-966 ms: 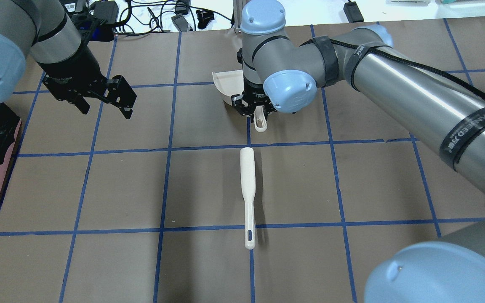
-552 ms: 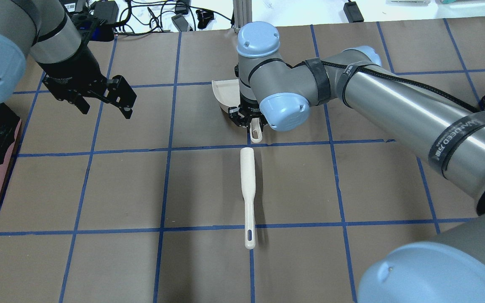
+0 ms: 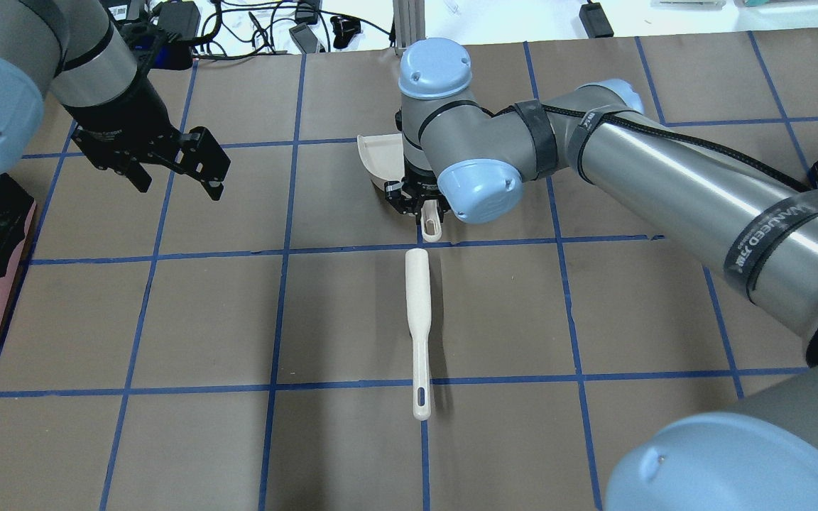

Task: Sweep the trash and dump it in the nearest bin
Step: 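Carry the dustpan with the right gripper back toward the table center, then lower the dustpan onto the table near the brush with the right gripper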

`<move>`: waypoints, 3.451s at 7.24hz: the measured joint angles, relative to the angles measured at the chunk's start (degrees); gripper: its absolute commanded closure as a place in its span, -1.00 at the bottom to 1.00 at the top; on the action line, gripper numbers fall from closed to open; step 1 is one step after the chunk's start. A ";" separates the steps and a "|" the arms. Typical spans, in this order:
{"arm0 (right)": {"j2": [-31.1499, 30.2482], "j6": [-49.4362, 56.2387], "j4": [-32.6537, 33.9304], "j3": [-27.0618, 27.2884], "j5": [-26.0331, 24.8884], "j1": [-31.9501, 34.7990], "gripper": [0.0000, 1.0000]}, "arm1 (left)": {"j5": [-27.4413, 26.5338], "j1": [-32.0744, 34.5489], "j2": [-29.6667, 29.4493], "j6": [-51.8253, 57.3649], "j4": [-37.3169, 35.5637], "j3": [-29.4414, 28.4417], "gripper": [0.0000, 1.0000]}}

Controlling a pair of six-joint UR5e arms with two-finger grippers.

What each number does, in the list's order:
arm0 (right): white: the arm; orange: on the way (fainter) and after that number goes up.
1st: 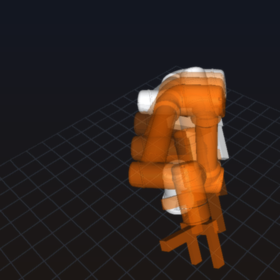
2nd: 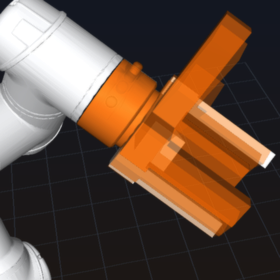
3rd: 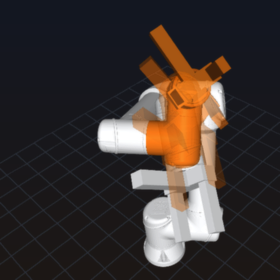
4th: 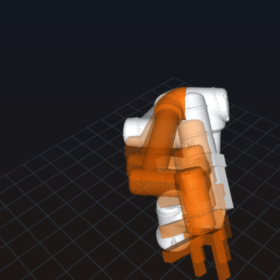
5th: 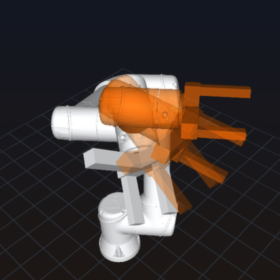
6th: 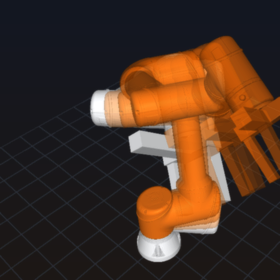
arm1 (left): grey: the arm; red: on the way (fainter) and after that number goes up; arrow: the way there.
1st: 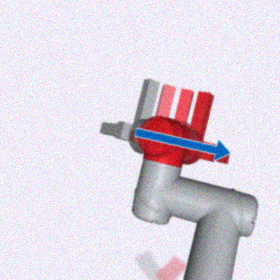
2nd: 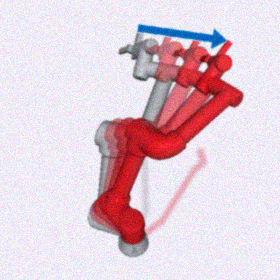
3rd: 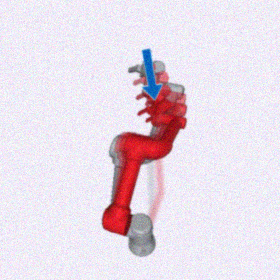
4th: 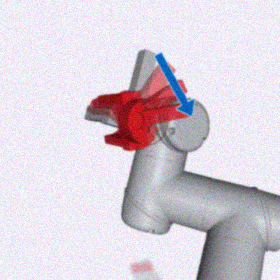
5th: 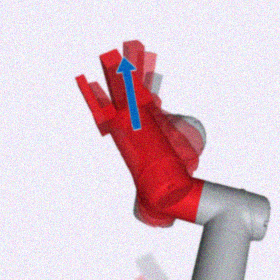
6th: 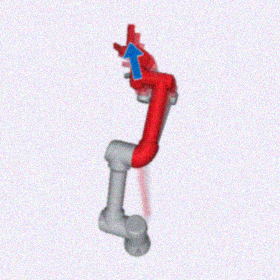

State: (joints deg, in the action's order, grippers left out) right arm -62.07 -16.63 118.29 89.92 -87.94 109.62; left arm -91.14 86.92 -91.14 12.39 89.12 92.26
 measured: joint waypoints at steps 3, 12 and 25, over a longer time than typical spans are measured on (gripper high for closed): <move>-0.04 -2.25 -0.40 0.07 -0.02 -0.01 0.95 | 0.00 -0.07 0.00 0.00 -0.06 -0.06 -1.00; -0.24 -1.21 -0.10 1.35 0.92 0.67 0.00 | 0.17 0.01 0.66 0.00 -0.36 -0.29 -1.00; -10.39 2.88 -6.75 -1.16 -0.11 -5.91 -1.00 | 0.44 0.08 0.68 -0.66 -1.62 -0.24 -1.00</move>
State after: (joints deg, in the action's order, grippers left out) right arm -72.46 -13.75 111.54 88.76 -88.05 103.71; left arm -90.70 87.00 -90.46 11.74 87.50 92.02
